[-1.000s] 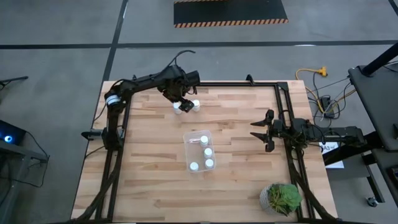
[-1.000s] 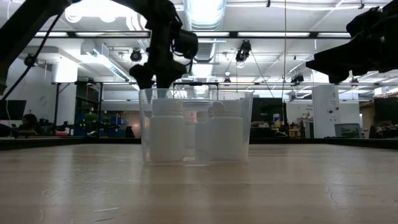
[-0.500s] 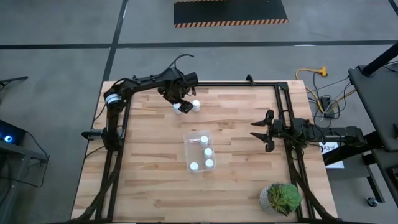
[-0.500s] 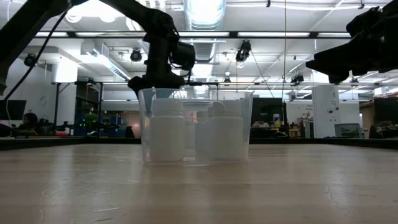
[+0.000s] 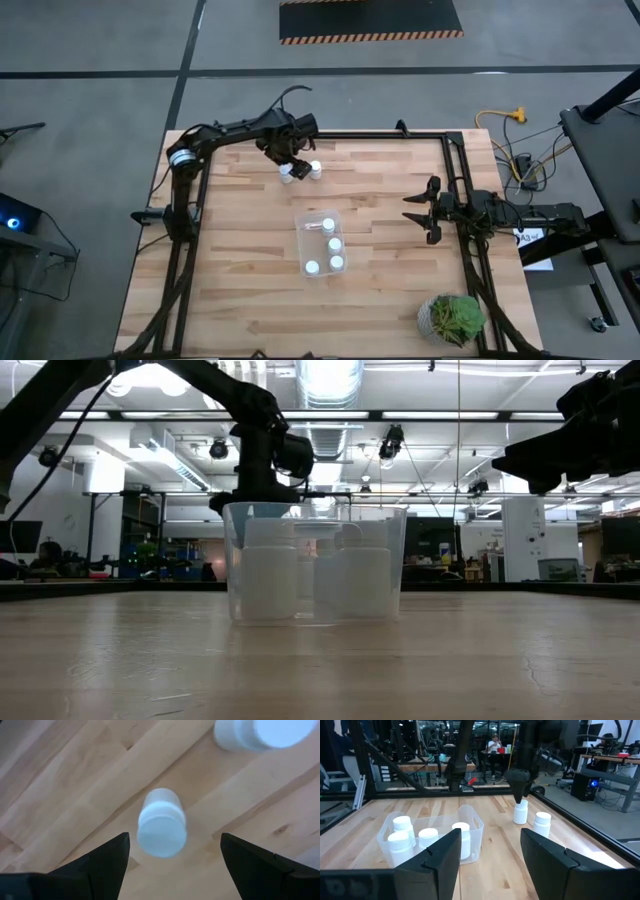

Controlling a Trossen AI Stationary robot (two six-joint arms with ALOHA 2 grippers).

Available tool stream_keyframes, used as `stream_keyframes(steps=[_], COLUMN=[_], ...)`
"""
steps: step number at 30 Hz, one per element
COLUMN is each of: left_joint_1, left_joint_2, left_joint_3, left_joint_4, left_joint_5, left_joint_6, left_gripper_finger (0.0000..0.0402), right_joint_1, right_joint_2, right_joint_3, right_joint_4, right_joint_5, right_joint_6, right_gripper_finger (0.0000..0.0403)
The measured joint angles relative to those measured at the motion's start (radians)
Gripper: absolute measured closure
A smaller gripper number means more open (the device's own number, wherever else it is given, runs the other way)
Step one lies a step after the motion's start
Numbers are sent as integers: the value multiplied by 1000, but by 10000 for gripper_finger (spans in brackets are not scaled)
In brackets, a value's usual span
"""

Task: Pick and place pill bottles into a basket
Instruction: Put the white pill bottle into the transparent bin

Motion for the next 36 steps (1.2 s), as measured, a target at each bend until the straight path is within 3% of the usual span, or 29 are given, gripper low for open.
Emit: stream_keyframes(steps=[12,26,31,36], left_joint_1=[14,13,13,13], left_joint_2=[2,2,2,2], left_joint_3=[-107,-118,-118,-118], left_joint_4=[55,114,114,98], left_joint_5=[6,10,10,10], left_joint_6=[15,15,16,16], left_gripper_finger=[107,111,154,244], right_joint_1=[0,0,0,0], right_joint_2=[0,0,0,0], right_joint_3=[0,0,0,0], right_joint_4=[0,0,0,0], right_joint_5=[0,0,0,0], right_joint_6=[0,0,0,0], right_gripper_finger=[209,209,209,209])
